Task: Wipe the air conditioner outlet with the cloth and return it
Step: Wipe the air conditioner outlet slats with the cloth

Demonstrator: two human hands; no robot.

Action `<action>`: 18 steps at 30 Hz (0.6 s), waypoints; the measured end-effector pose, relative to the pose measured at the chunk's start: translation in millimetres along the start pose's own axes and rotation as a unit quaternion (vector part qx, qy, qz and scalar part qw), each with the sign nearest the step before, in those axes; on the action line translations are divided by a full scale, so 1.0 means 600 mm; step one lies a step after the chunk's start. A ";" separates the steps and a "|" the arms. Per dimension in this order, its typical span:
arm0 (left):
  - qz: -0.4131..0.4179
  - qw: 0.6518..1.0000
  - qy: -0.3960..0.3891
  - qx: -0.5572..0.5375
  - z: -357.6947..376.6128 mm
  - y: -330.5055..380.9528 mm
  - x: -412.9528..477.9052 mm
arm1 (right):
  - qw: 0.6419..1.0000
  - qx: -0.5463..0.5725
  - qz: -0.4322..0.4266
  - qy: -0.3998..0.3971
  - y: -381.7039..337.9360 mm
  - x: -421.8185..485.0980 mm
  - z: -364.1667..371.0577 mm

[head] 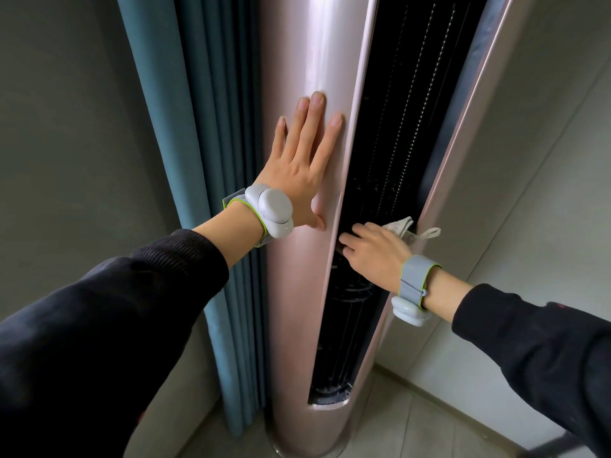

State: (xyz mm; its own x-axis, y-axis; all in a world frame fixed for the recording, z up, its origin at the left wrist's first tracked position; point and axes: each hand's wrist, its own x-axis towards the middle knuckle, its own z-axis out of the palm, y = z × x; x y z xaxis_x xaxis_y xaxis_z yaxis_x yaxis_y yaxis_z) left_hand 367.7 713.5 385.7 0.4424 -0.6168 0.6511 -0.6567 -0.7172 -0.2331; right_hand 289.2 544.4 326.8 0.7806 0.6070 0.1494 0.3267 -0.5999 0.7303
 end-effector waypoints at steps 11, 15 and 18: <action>-0.002 1.000 0.002 0.002 0.003 0.003 0.000 | 0.996 0.038 0.001 -0.084 -0.025 0.002 0.000; -0.004 1.000 0.002 0.003 0.002 0.004 0.000 | 0.994 0.026 -0.006 -0.104 -0.026 -0.002 0.005; -0.004 1.000 0.000 0.005 0.001 0.003 0.001 | 0.997 0.038 0.007 -0.071 -0.022 0.006 -0.003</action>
State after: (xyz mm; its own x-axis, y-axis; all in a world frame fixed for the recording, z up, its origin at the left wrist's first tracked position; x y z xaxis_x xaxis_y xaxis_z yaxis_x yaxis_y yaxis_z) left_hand 367.0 711.5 385.1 0.4479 -0.6109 0.6528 -0.6465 -0.7257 -0.2354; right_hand 286.6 555.7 319.0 0.8516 0.5208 0.0593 0.3503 -0.6496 0.6748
